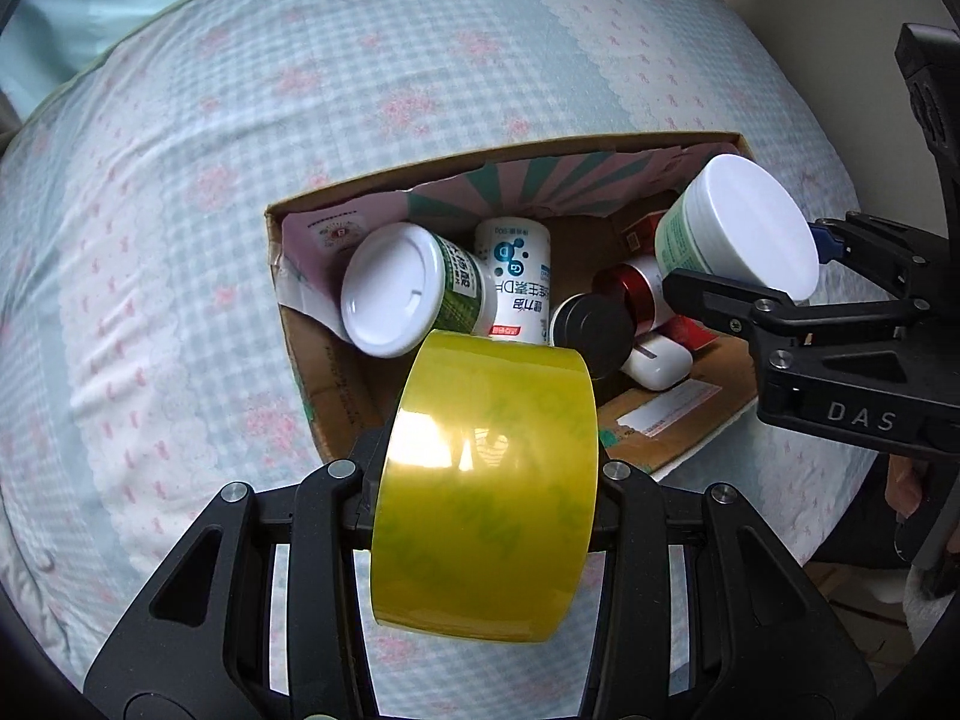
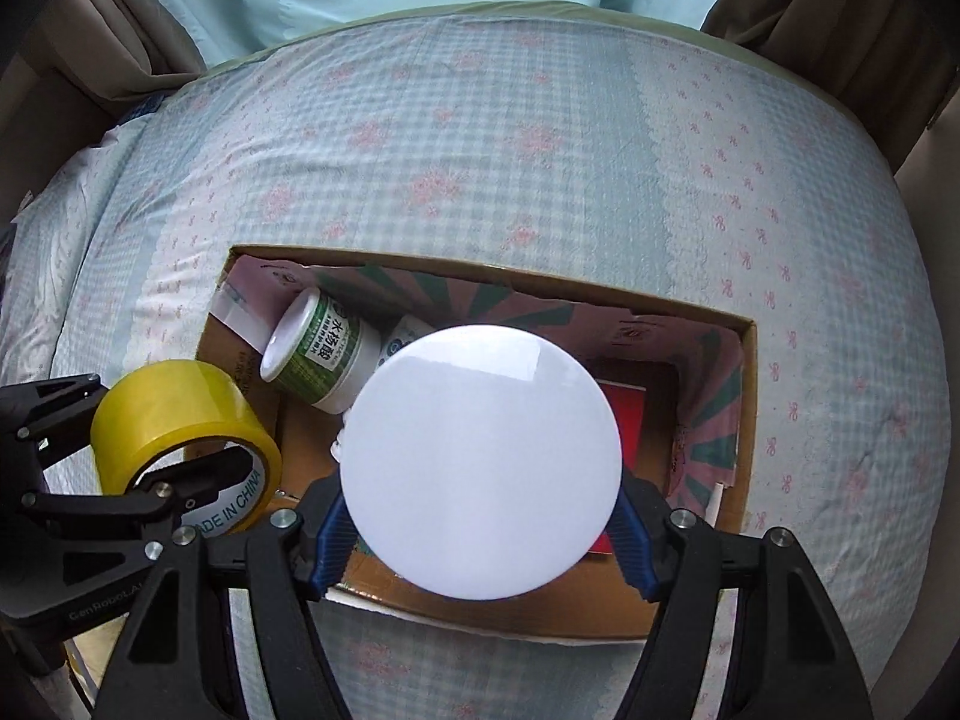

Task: Organize rigid objects
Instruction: 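Carry the tape and white jar into the cardboard box and release both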

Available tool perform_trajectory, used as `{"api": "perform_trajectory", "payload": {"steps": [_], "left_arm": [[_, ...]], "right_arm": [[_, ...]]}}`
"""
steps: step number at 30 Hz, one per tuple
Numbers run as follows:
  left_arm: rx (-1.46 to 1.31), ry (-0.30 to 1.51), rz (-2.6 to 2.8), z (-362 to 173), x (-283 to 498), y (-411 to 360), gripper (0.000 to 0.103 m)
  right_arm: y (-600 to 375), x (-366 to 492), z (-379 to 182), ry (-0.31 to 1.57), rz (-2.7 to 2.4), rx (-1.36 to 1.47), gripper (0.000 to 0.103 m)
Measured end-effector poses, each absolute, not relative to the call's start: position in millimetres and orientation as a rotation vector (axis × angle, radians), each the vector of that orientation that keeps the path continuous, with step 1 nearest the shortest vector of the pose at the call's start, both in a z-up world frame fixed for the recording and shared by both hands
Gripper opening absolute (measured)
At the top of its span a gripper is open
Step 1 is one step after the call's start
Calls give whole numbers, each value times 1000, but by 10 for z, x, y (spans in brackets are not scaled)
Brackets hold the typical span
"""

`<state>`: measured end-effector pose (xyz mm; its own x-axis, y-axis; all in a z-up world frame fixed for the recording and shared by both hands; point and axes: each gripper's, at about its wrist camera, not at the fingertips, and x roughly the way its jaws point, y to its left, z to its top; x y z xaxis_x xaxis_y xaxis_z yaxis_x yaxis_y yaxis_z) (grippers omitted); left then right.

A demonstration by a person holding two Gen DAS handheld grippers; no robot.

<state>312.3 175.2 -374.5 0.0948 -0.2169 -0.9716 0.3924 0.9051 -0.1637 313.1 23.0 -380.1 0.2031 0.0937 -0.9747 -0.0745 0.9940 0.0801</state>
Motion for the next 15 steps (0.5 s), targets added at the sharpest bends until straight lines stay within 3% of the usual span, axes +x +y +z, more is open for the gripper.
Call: {"api": "perform_trajectory", "payload": {"steps": [15], "left_arm": [[195,1442,-423,-3762,3319,1662,36]], "right_arm": [[199,3421,-4051,1424,80,109,67]]}}
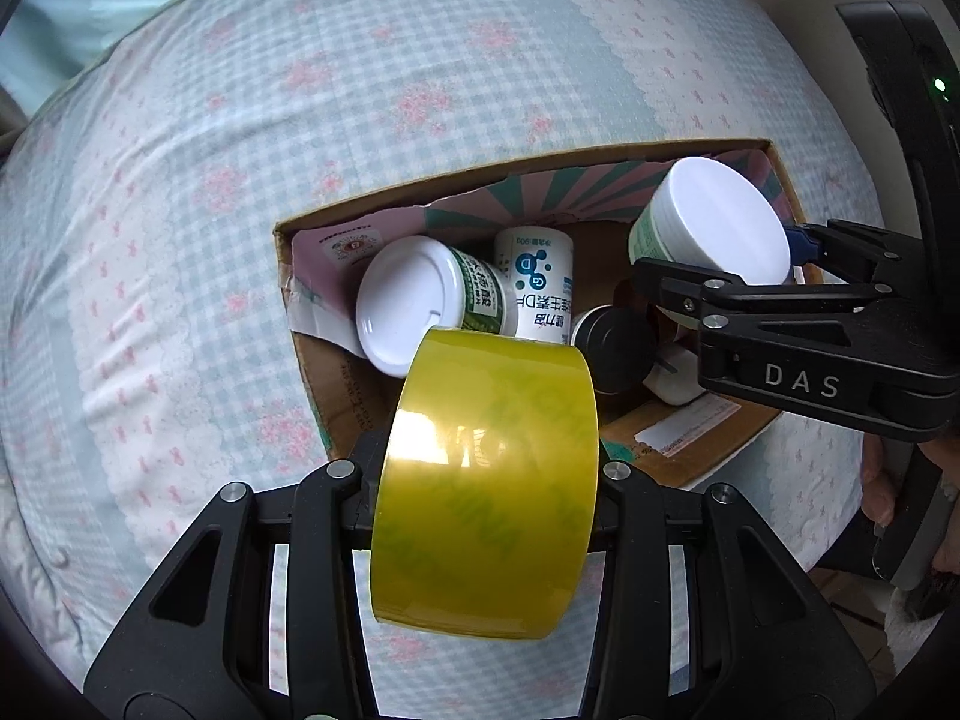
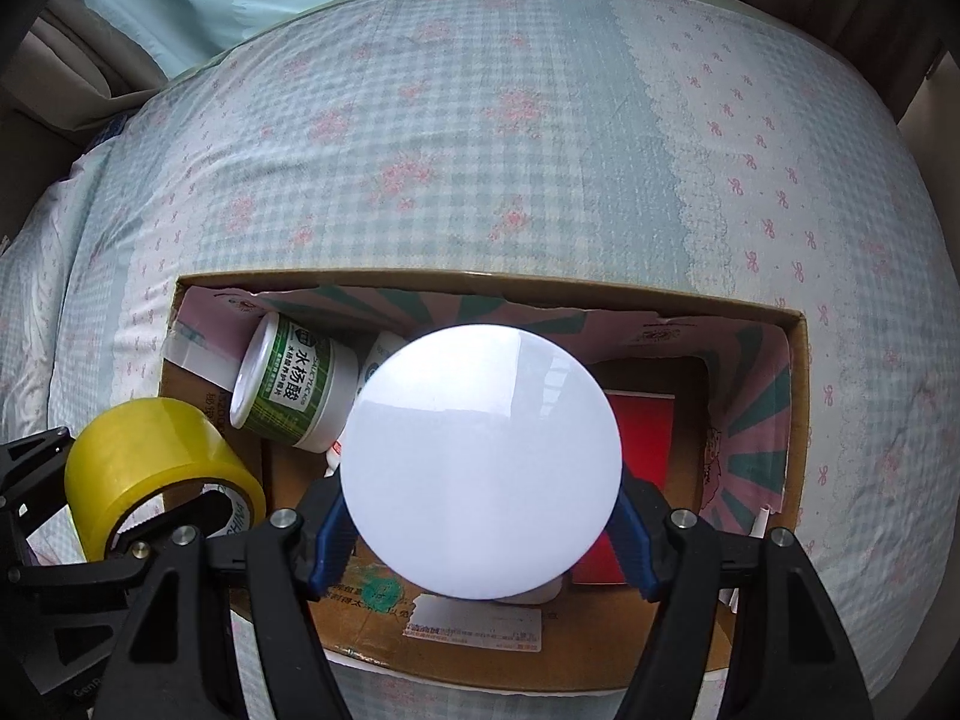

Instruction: Organize rigid objects

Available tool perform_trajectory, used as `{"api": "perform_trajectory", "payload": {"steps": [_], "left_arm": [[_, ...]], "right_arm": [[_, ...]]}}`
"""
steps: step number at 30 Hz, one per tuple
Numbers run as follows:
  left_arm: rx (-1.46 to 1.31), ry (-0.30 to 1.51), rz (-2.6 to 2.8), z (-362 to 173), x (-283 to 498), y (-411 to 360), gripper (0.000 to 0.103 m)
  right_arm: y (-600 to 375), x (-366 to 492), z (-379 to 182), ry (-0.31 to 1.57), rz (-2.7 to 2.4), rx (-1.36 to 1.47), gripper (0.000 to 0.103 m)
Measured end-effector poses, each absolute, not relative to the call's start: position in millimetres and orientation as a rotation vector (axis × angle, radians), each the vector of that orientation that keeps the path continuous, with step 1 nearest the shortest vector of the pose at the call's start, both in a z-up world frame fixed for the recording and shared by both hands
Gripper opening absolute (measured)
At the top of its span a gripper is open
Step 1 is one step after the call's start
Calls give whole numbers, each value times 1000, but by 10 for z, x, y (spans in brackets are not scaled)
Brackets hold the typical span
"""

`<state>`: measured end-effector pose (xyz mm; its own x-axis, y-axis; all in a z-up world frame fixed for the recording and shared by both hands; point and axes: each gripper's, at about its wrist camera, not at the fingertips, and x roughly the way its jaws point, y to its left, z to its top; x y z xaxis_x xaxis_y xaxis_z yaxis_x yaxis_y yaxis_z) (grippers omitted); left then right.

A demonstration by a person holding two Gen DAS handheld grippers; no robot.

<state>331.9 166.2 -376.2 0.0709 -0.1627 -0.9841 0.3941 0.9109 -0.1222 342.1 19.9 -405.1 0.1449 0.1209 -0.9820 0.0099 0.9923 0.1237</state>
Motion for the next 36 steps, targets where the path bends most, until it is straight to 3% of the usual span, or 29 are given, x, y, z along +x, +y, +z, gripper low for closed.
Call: {"api": "perform_trajectory", "payload": {"steps": [2,3,4,5,6,25,30,36], "left_arm": [[229,1436,-422,-3754,3309,1607,38],[257,1437,-410,-3757,3292,1584,49],[265,1437,-412,-3749,3275,1575,68],[254,1439,-417,-3737,3258,1583,99],[225,1430,-422,-3721,3243,1604,103],[155,1437,-287,-3540,3035,1579,103],[138,1360,-230,-3011,2860,1427,103],[92,1168,-169,-1898,2523,1189,103]], "right_arm": [[210,3462,-4088,1434,80,104,69],[204,3474,-4095,1438,88,116,82],[195,3484,-4086,1436,110,134,94],[185,3488,-4061,1430,128,146,103],[173,3487,-4035,1425,129,148,103],[-192,3159,-3878,1412,138,207,103],[-367,2977,-3378,1353,170,176,103],[-651,2573,-2251,1202,183,77,103]]}}
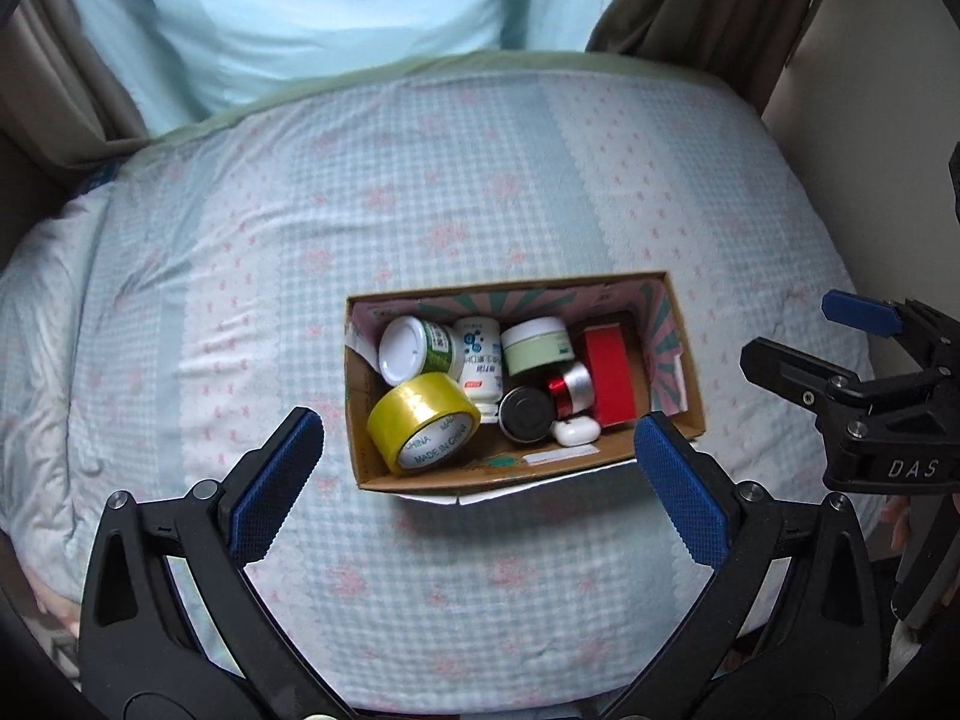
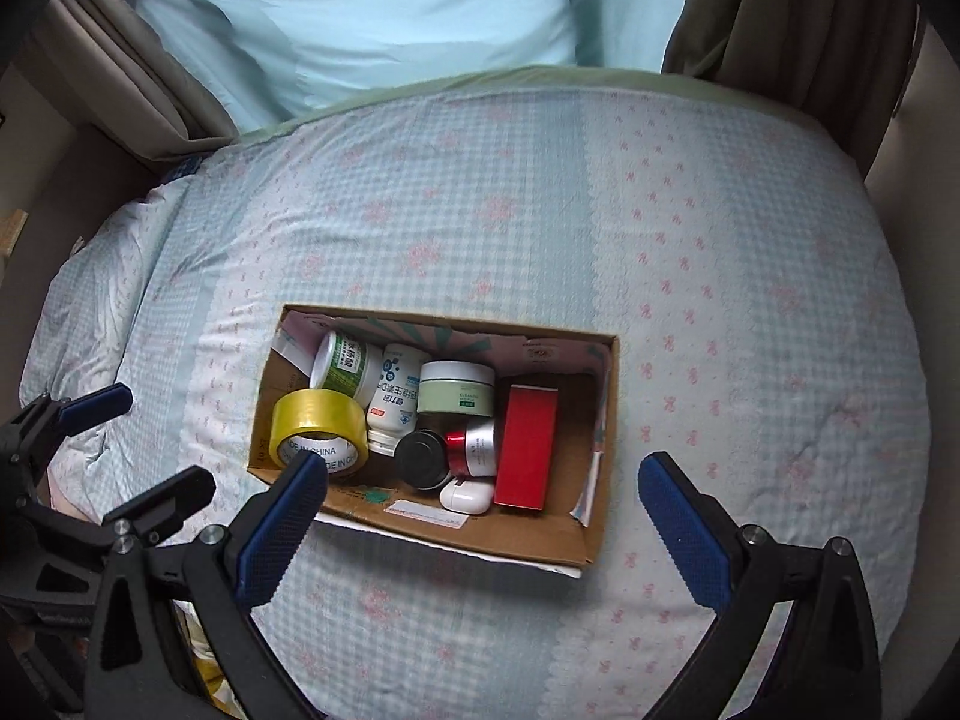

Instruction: Organize rigid objects

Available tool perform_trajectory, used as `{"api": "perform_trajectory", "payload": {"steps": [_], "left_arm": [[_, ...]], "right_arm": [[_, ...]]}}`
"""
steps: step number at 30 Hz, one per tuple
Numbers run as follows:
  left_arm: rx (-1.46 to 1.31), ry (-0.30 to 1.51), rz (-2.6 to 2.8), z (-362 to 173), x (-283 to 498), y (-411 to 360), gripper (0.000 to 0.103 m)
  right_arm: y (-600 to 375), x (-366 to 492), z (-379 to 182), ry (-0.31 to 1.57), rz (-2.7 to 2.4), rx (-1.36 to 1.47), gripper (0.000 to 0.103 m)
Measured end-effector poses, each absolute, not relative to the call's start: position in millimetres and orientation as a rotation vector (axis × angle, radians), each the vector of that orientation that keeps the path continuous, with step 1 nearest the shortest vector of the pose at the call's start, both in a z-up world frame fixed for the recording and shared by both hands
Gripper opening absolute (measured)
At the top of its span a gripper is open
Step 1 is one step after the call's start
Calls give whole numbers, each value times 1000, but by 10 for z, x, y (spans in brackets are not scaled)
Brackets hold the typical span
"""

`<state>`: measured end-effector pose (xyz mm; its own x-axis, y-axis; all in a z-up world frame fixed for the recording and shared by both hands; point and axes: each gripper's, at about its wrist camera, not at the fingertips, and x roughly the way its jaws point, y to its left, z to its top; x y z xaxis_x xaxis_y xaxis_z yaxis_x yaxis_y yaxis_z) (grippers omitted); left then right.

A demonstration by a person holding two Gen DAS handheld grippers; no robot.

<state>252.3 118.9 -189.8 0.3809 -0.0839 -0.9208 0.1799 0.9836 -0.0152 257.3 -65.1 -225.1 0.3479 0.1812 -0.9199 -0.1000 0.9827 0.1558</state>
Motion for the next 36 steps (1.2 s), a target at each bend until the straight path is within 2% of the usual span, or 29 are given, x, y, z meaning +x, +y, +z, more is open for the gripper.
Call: {"api": "perform_trajectory", "payload": {"steps": [6,13,23,36], "left_arm": [[21,929,-119,-797,2033,1028,103],[32,744,-121,-132,1469,957,103],[29,633,-139,99,857,994,103],[23,622,-159,123,704,972,103]], "right_arm": [[-968,2063,-1082,1005,116,20,103],[-1107,1507,-363,860,16,6,103],[-1111,846,-131,769,-63,30,103],[-1147,672,41,695,-87,30,103]]}}
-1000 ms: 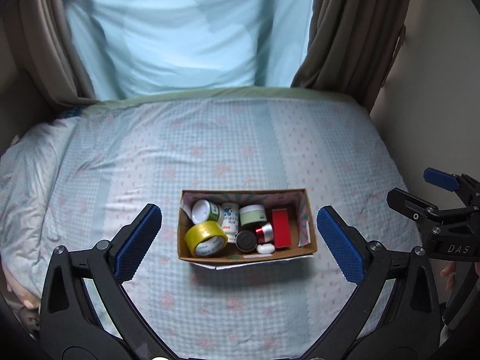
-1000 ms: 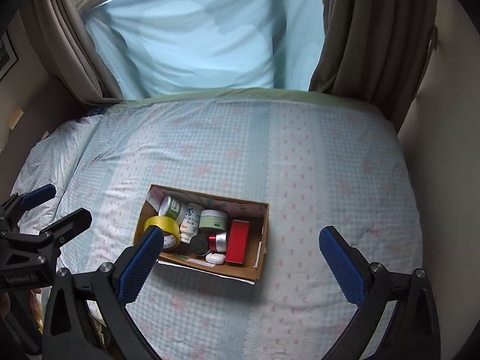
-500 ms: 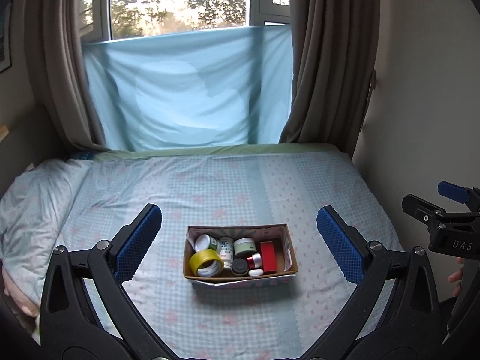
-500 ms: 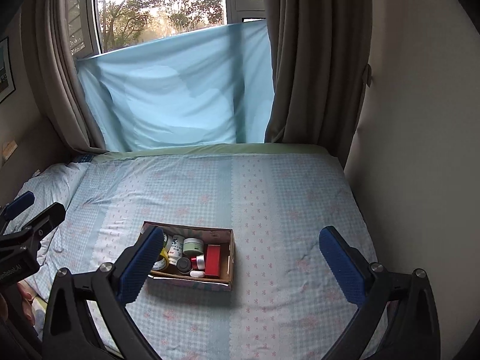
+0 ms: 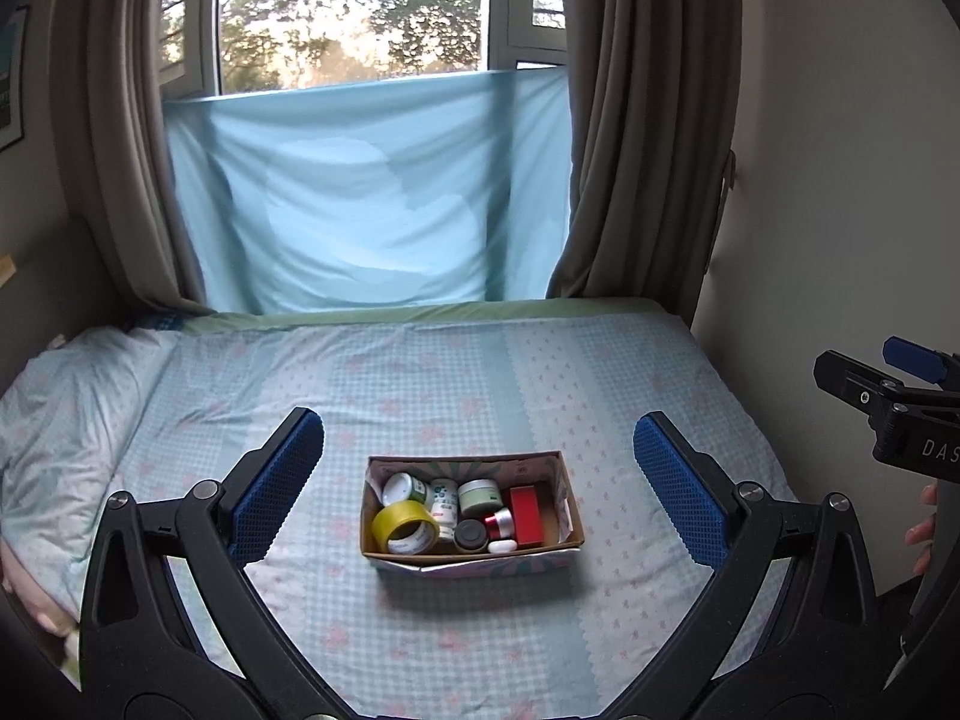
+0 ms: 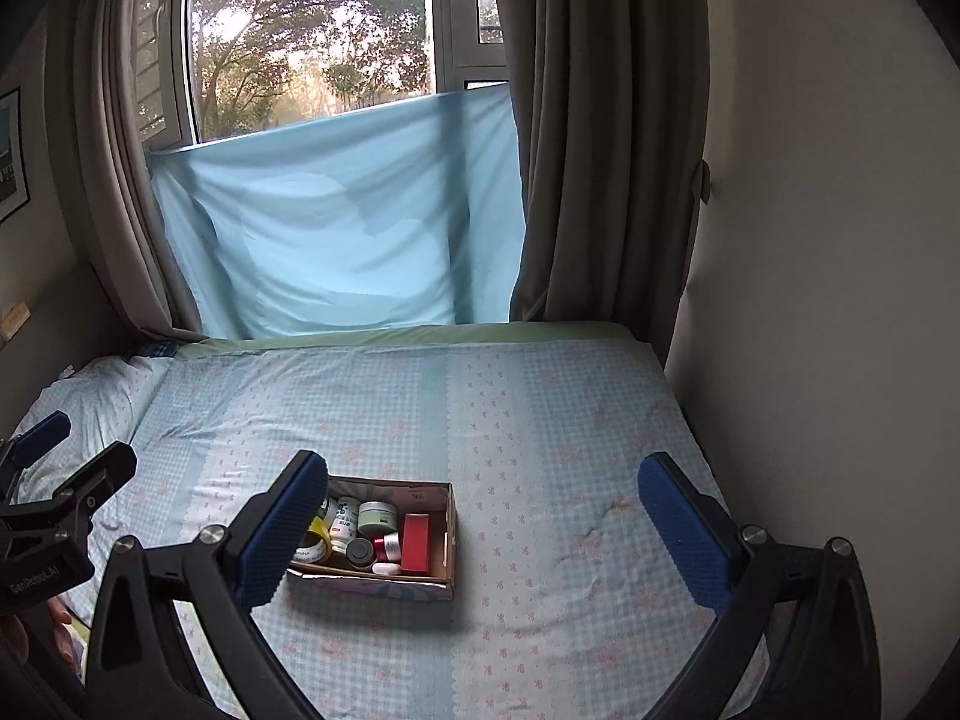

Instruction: Organize rigid objects

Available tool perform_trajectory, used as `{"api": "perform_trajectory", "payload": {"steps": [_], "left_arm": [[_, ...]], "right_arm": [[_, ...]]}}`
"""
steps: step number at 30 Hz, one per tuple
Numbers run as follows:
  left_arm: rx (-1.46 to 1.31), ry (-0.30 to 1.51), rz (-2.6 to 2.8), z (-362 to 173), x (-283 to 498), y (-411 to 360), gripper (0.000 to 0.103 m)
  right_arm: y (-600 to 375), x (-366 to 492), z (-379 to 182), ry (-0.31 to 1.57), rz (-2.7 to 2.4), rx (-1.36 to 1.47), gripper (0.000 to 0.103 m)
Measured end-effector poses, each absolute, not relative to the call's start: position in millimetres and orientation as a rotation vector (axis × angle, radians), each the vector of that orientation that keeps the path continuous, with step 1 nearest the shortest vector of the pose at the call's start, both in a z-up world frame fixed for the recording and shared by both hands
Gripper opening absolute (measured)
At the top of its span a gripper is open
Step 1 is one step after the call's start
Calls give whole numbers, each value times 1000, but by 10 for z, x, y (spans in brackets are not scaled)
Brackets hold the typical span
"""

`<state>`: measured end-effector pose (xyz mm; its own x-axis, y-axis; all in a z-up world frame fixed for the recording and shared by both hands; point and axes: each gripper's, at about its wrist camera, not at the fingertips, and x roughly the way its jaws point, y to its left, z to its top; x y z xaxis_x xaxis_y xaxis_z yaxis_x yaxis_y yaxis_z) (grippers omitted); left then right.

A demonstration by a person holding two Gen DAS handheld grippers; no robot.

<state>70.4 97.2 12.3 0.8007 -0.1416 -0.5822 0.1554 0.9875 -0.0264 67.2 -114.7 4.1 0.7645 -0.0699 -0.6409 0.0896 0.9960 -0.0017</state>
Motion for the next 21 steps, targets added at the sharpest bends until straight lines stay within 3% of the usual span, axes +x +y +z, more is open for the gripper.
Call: {"api": "perform_trajectory", "payload": {"steps": [21], "left_arm": [[-16,621,-133,129,730,1065,103]], "right_arm": [[-1143,691,62,679,-78,19,103]]}}
